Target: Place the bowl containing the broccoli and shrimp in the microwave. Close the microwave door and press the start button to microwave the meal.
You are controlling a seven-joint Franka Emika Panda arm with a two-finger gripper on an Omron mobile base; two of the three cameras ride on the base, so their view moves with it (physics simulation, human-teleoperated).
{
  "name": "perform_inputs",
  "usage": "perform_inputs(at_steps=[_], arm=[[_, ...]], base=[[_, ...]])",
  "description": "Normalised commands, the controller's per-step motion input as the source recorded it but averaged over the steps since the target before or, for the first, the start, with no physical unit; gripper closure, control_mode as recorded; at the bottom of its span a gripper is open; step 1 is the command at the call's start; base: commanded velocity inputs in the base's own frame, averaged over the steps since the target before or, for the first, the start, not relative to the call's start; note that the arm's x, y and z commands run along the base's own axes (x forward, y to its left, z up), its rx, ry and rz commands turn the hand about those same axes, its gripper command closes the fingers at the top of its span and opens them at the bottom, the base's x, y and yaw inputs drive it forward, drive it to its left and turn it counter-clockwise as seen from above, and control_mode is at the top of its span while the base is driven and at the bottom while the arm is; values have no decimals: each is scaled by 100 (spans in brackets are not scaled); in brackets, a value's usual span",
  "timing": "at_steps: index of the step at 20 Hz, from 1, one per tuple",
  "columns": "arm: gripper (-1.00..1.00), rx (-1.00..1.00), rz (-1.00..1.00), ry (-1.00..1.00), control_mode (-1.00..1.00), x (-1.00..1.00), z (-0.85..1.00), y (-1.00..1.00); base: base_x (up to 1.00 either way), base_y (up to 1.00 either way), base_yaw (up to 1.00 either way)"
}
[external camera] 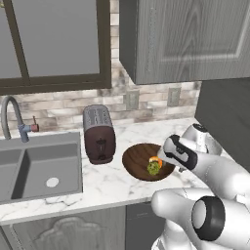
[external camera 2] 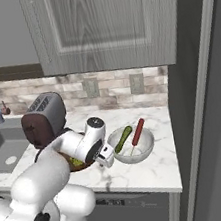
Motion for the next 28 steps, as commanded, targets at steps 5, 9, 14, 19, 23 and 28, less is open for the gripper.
perform_inputs(at_steps=[5,9,14,19,23,28], arm=[[-100,0,0,0,-100,26,-25,0],[-100,0,0,0,-100,21,-28,0],[100,0,0,0,-100,14,-21,0],[100,0,0,0,-100,0,0,0],[100,0,0,0,-100,0,0,0],[100,2,0,-5,-100,-6,43,0]], base=[[0,0,0],[0,0,0],[0,0,0],[0,0,0],[0,0,0],[0,0,0]])
